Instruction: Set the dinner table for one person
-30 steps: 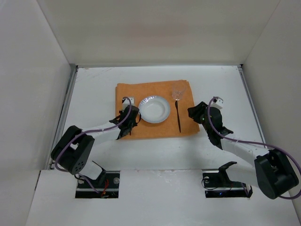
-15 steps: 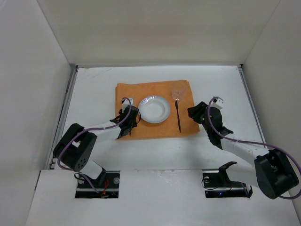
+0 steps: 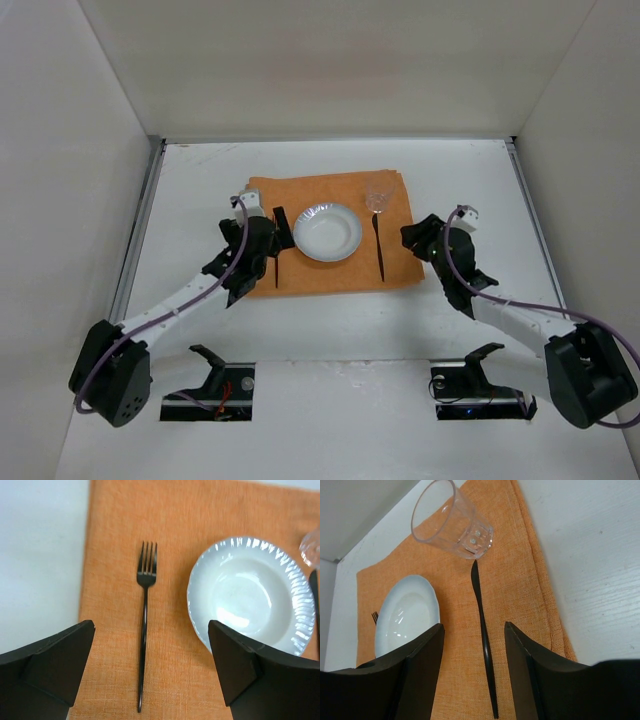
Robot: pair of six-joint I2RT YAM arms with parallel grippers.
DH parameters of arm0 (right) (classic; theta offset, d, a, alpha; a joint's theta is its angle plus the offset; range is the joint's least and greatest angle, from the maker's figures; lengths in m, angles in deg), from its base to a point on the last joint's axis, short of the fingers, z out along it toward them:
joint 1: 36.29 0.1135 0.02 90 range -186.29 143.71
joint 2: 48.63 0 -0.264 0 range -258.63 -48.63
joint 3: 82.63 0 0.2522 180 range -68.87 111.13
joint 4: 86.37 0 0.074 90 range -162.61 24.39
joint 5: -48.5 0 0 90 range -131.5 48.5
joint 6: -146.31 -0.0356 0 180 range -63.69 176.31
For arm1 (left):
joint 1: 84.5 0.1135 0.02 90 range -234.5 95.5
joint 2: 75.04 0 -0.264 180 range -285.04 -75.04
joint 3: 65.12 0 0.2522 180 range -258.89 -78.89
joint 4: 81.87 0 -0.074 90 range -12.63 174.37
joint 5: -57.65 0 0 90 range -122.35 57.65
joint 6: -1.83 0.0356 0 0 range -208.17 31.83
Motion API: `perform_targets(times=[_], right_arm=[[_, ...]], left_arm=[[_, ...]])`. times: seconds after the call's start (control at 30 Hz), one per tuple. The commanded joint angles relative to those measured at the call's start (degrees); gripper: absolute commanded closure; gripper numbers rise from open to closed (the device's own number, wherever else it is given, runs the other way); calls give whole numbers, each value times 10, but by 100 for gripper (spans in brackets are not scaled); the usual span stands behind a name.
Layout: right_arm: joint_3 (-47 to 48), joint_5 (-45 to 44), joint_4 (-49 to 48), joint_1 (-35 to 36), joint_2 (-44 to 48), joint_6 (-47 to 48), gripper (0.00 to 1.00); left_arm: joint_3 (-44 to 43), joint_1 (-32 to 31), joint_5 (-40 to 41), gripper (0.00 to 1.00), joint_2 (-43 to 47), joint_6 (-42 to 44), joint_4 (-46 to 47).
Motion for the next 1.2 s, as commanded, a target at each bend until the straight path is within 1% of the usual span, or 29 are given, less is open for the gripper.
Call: perform_targets(times=[0.0,0.03,0.1,0.13,0.17,0.27,0.37,0.43,0.47,0.57,0.67,0.9,1.17], right_arm=[[-1,-35,-40,-3,29,1,42],[-6,-41,-40,-6,38,-2,42],[-20,-51,-40,-16,65,-12,42],[-27,-58,-40,-21,79,-17,41],[-34,-68,-40,-25,91,-21,41],[-50,-95,-40,-31,112,-42,39],[-50,-101,-39,-32,110,-49,39],[-49,-100,-39,-34,98,-51,39],[-45,-94,-39,-35,86,-53,39],[-34,-74,-38,-33,64,-55,39],[-32,-70,-40,-35,47,-57,39],[-28,-58,-42,-38,33,-62,39],[-27,-47,-44,-40,23,-65,39]], left_arm=[[-4,16,64,0,36,-28,-22],[2,21,84,0,48,-36,-27],[36,42,159,0,88,-74,-37],[55,56,179,0,109,-100,-43],[67,69,181,0,123,-120,-48],[99,130,122,0,145,-163,-75],[132,209,47,0,138,-228,-101],[142,277,-6,0,124,-266,-129],[146,308,-26,0,117,-272,-137],[157,356,-52,0,107,-282,-145],[148,367,-56,0,97,-277,-155],[126,344,-35,0,88,-269,-143],[89,281,-12,0,45,-252,-116]])
